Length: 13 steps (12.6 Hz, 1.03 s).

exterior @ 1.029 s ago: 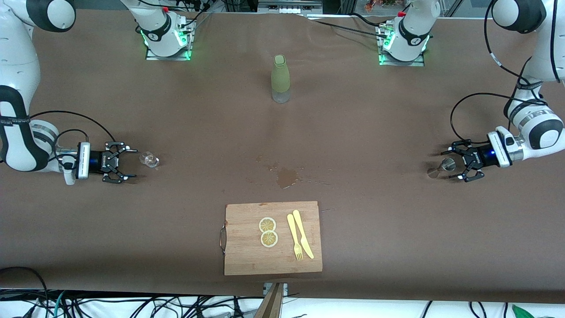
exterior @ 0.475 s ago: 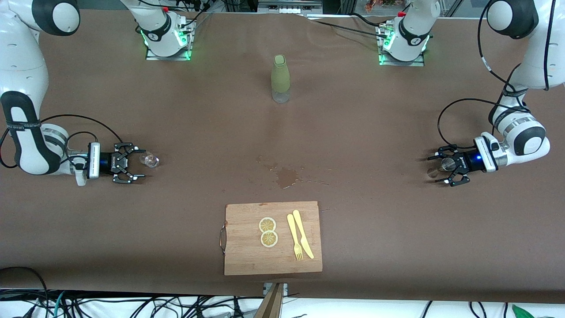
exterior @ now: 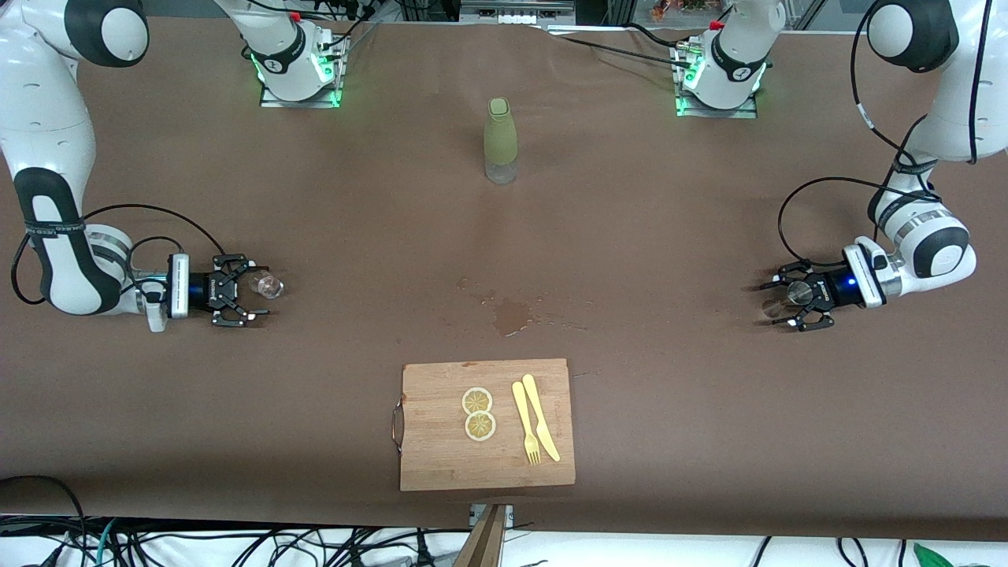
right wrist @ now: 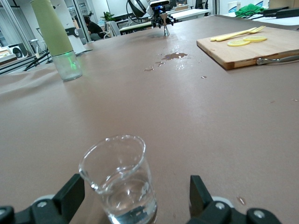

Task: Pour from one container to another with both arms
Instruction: 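Close the left gripper on the jigger while the right gripper grasps the glass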

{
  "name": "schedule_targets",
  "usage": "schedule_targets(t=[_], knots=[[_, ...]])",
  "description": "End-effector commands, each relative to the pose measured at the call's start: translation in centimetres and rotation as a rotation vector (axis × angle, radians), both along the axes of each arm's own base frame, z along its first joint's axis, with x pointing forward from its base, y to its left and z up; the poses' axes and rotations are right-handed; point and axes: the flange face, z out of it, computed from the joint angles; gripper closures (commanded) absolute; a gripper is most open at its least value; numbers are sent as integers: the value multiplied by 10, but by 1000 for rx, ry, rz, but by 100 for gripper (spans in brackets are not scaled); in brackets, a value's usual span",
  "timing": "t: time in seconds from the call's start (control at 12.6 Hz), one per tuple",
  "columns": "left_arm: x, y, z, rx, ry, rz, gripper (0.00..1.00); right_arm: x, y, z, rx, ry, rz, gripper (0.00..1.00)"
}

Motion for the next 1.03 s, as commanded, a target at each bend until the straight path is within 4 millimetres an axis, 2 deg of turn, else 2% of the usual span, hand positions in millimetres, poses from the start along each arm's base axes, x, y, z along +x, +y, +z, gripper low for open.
schedule_targets(t=[0.0,0.16,0.24,0.32,0.4,0.48,0.63,0.71,0.79,0.95], knots=[[0,5,-2,-13,-49,22,29,0,6,-3,19,-10,-3,2],[-1,5,-3,-14,-46,22,43,0,5,-2,18,-11,-2,19],[-1,4,-4,-15,-45,23,48,0,5,-2,18,-11,-2,31],[-1,4,-5,-16,-44,23,56,0,6,-2,16,-10,0,52],[-2,5,-6,-17,-43,26,60,1,8,-2,16,-12,3,62],[-2,5,-7,-18,-42,26,66,2,8,-1,14,-12,2,69],[-3,6,-8,-18,-40,28,84,4,9,1,9,-5,2,82],[-3,6,-8,-18,-40,29,94,7,14,3,8,-6,11,84],[-3,7,-8,-20,-41,32,100,10,17,6,1,5,16,88],[-1,8,-7,-28,-44,51,100,18,29,12,-15,25,30,88]])
